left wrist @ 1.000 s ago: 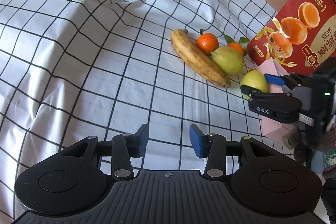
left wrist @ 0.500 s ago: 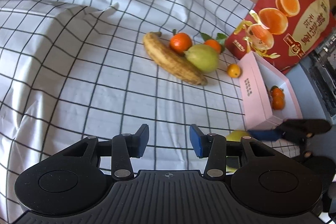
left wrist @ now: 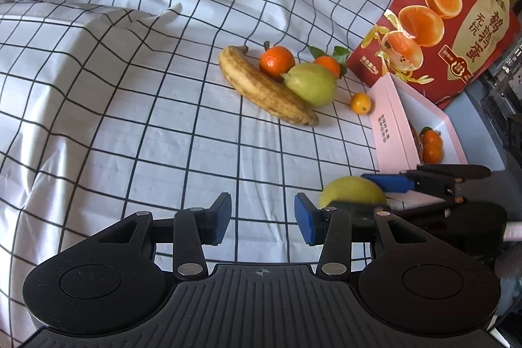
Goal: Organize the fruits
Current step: 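Carry the pear with the right gripper and set it down near the left gripper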
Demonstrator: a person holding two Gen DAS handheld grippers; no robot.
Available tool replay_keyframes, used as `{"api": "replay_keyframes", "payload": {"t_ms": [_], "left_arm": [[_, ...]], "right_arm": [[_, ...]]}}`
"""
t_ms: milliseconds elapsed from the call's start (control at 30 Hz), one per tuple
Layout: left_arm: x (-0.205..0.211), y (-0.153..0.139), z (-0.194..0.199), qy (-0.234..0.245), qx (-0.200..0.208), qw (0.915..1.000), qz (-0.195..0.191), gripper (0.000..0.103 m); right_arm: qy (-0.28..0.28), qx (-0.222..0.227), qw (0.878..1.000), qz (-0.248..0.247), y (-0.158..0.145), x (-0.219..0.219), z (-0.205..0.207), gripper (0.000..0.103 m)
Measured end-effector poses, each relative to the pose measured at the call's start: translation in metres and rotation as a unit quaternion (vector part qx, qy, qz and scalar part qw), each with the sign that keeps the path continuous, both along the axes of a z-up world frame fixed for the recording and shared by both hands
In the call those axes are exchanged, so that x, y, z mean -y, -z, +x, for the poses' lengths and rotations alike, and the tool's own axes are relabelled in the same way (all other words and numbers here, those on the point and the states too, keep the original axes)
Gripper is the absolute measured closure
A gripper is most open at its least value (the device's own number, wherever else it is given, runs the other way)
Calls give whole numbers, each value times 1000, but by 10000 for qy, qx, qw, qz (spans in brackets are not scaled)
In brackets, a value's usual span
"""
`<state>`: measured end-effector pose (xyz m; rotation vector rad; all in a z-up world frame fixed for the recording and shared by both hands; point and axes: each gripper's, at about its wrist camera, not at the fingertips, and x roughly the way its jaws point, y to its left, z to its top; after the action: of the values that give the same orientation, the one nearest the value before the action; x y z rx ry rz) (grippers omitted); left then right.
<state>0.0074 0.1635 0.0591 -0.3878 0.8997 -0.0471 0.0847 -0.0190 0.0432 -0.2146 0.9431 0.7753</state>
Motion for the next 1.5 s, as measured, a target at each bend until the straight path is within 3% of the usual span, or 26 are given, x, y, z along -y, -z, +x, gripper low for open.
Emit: {"api": "replay_keyframes", "payload": {"t_ms": [233,367,533,800,900,1000,1167,1300,1433,1500], "left_arm": [[6,0,-3,54,7,10000,36,56],[13,0,-3,197,12,9998,39,56],[15,1,-4,218,32,9997,38,56],[0,4,-1,-125,-64,9999,-23,56],[2,-2,1,-4,112,9999,37,56],[15,-13,2,450,509,9977,57,56],[63,-27,1,1408,940,9812,924,56],[99,-19,5,1762,860,9666,1648,55],[117,-9,9,1954,677,9617,1801,55],[123,-7,7,2079,662,9578,1870,44]], "right_arm": [[667,-607,9931,743,3,23,34,43],[743,-644,9919,804,4,21,40,45],[519,-326,9964,581,4,12,23,45],[316,352,9982,377,3,2,-1,43],[339,765,9953,489,-10,12,-21,36],[409,1220,9907,443,-21,27,-45,30],[800,1445,9862,110,-14,58,-72,26],[1354,1087,9848,79,9,80,-76,26],[1924,881,9774,25,28,94,-76,26],[2082,806,9748,-3,36,99,-79,26]]}}
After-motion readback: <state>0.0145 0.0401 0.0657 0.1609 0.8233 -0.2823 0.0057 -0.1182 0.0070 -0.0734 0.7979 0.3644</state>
